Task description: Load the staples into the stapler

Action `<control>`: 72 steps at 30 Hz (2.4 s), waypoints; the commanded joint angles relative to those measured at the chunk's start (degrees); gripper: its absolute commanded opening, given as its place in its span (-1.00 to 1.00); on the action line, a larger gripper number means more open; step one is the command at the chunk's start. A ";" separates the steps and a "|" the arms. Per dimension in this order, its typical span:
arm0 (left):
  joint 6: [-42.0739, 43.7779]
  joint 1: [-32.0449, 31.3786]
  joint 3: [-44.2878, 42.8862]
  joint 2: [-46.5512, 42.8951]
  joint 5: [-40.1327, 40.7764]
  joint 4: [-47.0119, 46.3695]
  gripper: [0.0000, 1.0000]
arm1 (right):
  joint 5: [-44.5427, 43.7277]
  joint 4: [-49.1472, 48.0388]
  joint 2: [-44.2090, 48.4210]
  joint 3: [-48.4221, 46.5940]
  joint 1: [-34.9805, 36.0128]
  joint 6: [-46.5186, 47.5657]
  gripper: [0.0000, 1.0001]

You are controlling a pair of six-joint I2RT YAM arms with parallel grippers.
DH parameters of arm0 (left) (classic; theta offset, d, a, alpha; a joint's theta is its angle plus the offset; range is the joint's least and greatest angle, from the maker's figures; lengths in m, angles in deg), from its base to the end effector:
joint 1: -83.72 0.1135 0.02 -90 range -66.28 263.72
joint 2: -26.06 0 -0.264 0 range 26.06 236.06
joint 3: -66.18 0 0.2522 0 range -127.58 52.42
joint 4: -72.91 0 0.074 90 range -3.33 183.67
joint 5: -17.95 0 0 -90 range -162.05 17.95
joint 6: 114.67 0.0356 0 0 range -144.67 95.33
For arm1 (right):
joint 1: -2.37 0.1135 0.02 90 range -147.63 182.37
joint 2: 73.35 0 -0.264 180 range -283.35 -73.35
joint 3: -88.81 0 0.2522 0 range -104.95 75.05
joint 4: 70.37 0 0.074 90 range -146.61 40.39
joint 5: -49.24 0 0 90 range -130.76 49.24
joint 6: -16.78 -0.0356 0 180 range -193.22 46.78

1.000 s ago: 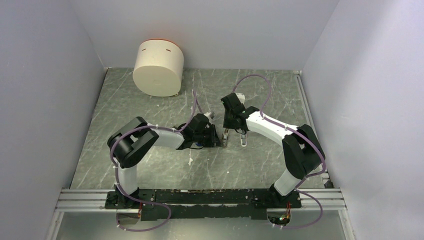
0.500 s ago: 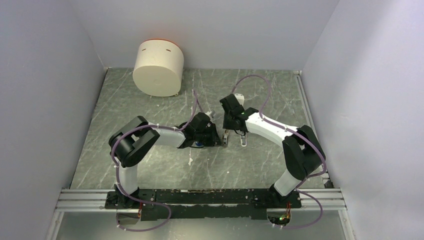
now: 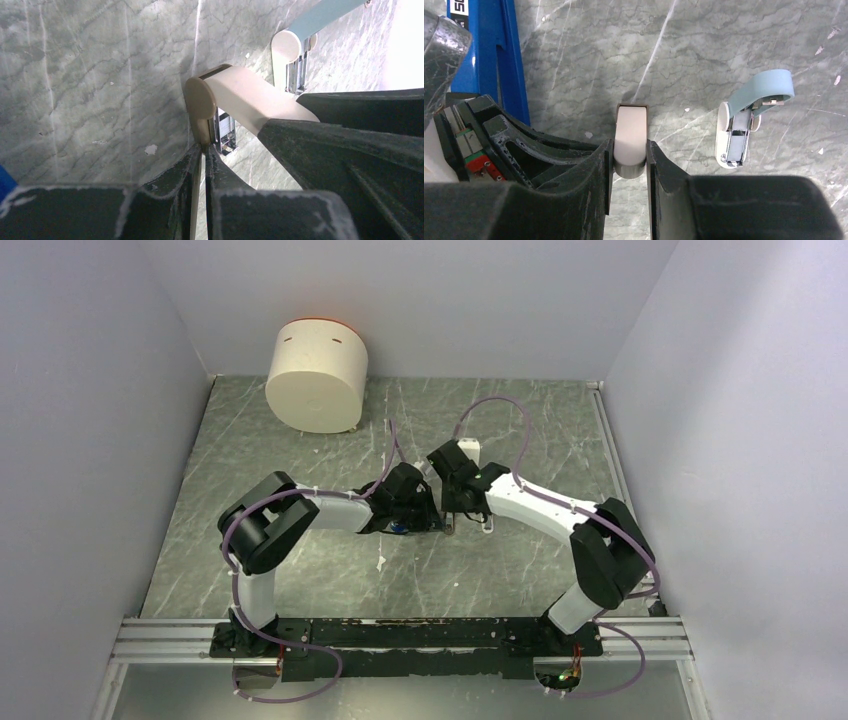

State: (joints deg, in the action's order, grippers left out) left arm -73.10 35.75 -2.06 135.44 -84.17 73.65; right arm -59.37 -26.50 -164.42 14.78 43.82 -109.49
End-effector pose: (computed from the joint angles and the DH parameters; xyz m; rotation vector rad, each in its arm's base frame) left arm 0.2479 -0.2862 0.1240 0.1102 2.5409 -1.0253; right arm 0.2462 0.2023 0.2094 -0.0069 2.5491 0.0897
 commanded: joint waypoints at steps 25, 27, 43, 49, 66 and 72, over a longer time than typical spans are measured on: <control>1.14 0.86 1.85 0.45 2.08 2.29 -0.68 | 3.22 -1.83 -2.34 5.54 1.97 -2.16 -0.65; 0.70 0.94 2.34 -0.79 1.88 1.72 -0.68 | 2.91 -2.14 -2.90 6.04 2.11 -2.35 -0.66; 0.13 0.95 4.86 -8.40 3.28 0.80 -0.66 | 0.48 -2.86 -6.32 7.24 2.68 -3.57 -0.65; 1.34 0.95 3.70 -9.66 2.10 2.05 -0.59 | -0.18 -1.03 -3.84 2.39 2.58 -3.61 -0.52; 3.22 0.95 6.65 -27.56 17.42 10.96 -0.43 | 1.60 -2.17 -6.26 -0.60 1.49 -2.30 0.18; 2.46 0.99 9.40 -32.83 22.56 12.35 -0.39 | 2.98 -3.17 -9.61 -0.49 1.22 -3.22 0.15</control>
State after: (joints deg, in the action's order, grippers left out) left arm -70.76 36.41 5.66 106.02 -66.94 84.06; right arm -57.16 -28.43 -172.31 15.13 45.46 -111.81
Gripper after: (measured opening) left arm 0.295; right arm 0.587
